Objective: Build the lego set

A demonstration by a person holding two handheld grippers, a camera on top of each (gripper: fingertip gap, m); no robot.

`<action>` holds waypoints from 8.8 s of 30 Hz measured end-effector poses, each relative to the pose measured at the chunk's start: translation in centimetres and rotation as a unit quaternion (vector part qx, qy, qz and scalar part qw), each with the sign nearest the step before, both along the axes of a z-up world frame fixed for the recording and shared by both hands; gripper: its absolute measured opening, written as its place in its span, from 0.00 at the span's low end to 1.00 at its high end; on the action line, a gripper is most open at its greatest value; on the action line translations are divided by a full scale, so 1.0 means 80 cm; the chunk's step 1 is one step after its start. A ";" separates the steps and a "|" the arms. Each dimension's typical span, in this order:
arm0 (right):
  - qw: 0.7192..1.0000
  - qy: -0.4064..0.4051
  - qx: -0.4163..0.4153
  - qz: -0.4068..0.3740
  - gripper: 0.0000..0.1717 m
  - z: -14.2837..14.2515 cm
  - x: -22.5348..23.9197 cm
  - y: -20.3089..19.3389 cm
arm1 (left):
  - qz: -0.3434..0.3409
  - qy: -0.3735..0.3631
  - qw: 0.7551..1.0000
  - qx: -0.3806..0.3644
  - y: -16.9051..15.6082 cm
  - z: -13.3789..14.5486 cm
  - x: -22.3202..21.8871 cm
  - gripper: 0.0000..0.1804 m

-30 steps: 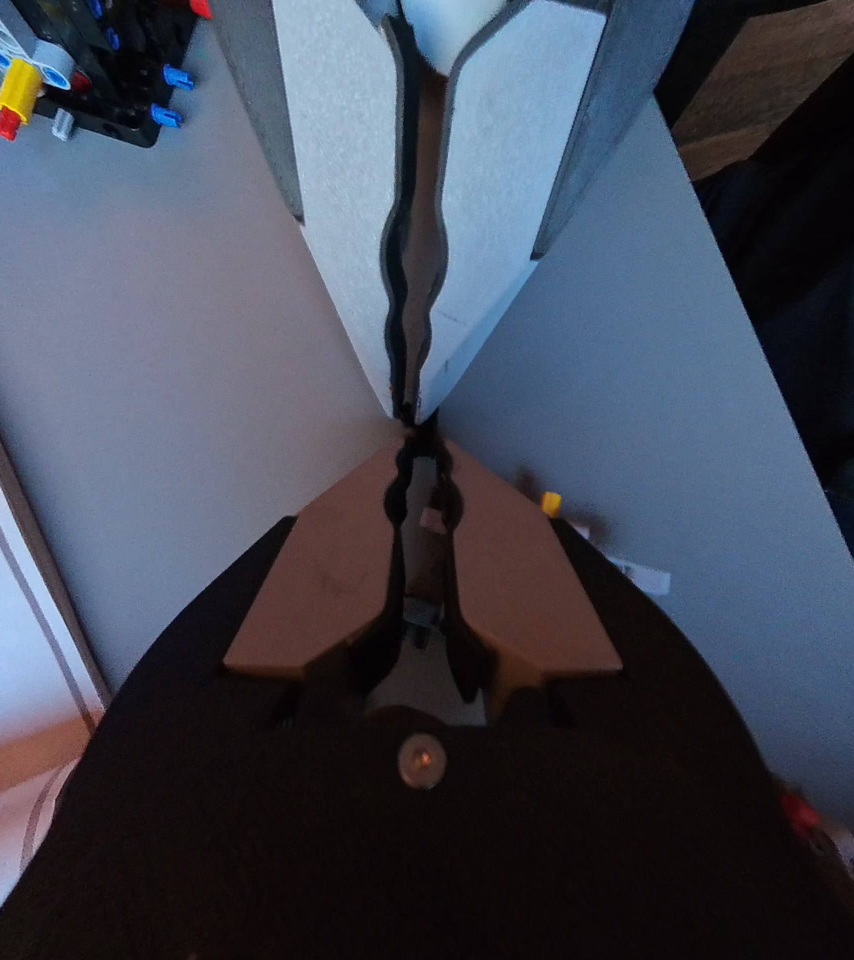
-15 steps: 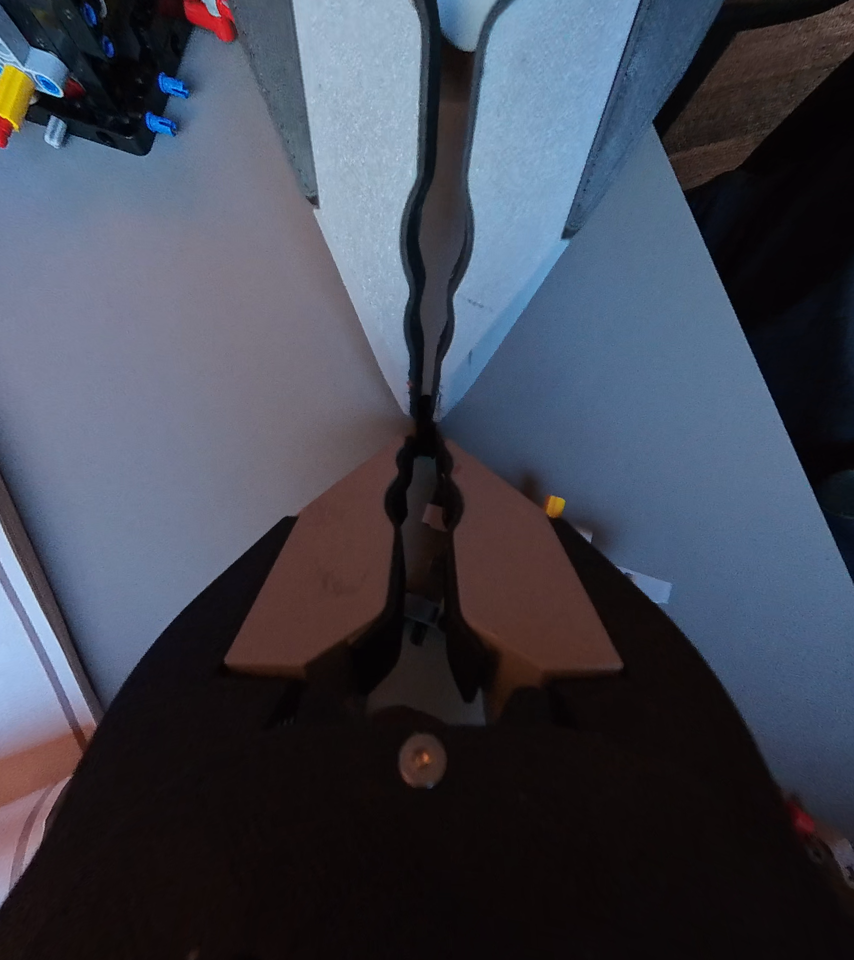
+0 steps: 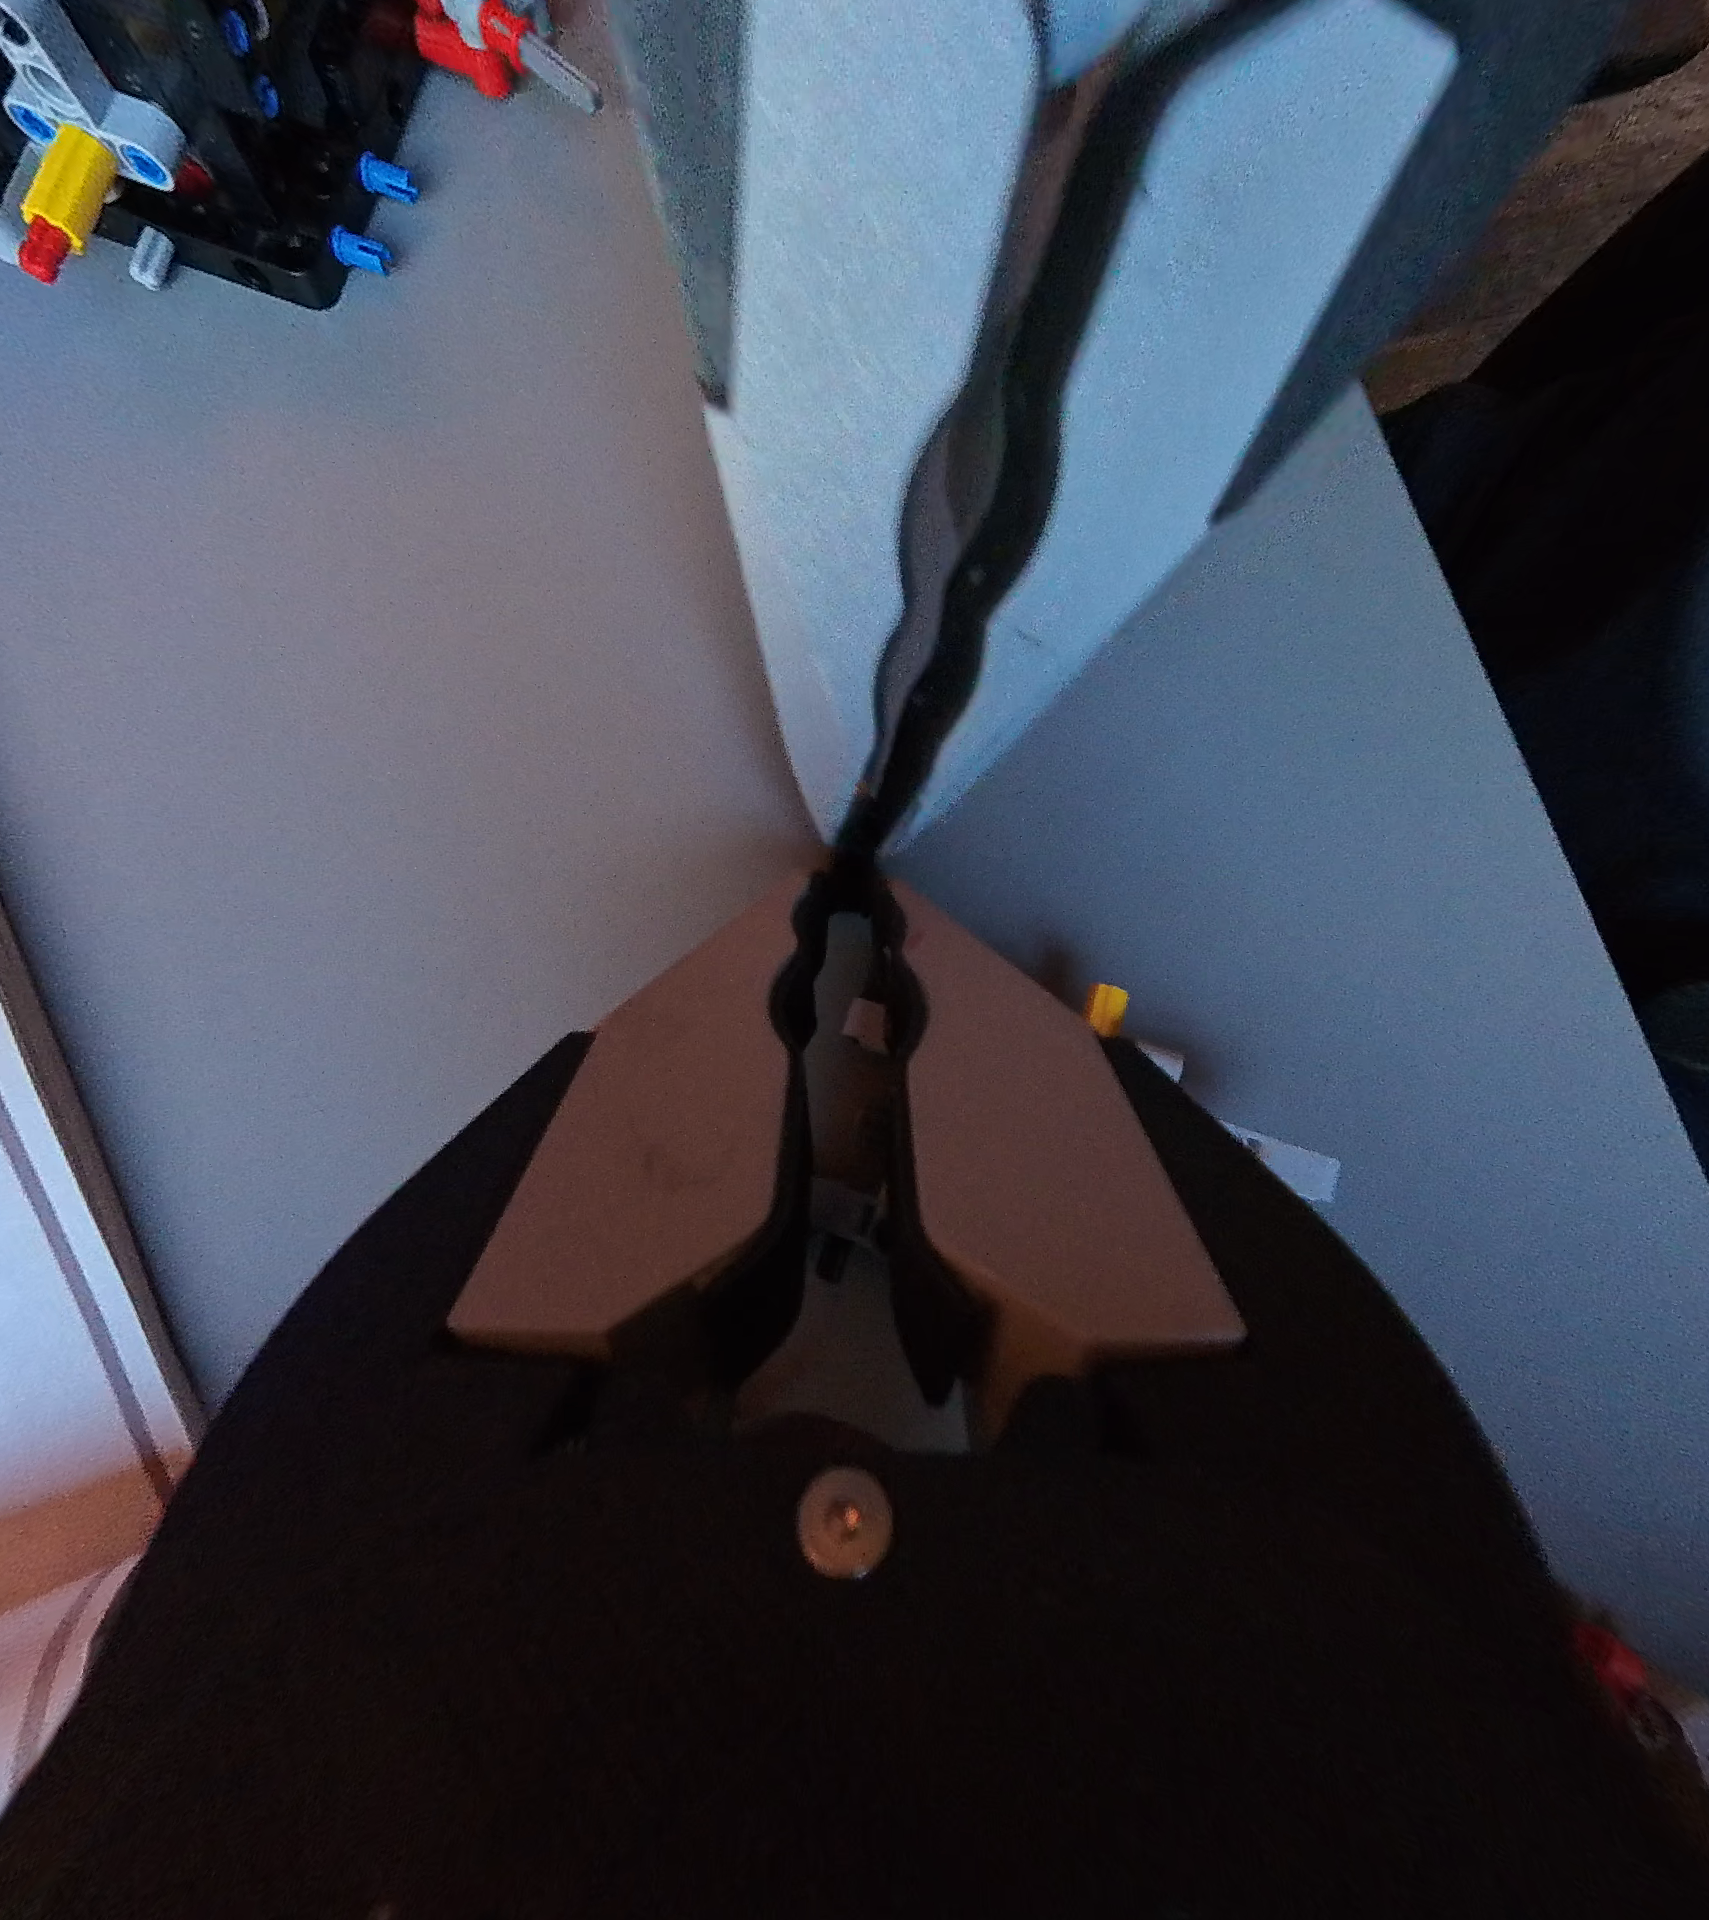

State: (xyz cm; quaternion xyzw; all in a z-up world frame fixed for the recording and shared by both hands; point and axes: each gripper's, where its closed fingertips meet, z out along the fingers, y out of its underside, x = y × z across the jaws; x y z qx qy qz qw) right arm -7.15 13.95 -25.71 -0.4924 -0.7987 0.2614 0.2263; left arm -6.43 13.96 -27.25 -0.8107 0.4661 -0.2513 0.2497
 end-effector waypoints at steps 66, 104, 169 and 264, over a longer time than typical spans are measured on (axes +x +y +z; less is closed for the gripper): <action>0.981 0.059 -0.148 -0.106 0.05 0.004 0.004 0.021 | 0.023 -0.018 1.000 -0.012 0.006 0.007 -0.002 0.03; 0.884 0.287 -0.368 -0.033 0.04 0.131 0.028 -0.009 | 0.253 -0.333 0.905 0.083 -0.004 0.145 0.026 0.03; 0.859 0.313 -0.399 0.067 0.02 0.137 0.034 -0.067 | 0.308 -0.135 0.924 0.180 -0.045 0.115 0.053 0.03; 0.809 0.142 -0.570 0.020 0.02 0.102 0.021 -0.055 | 0.334 -0.103 0.921 0.171 -0.048 0.112 0.003 0.10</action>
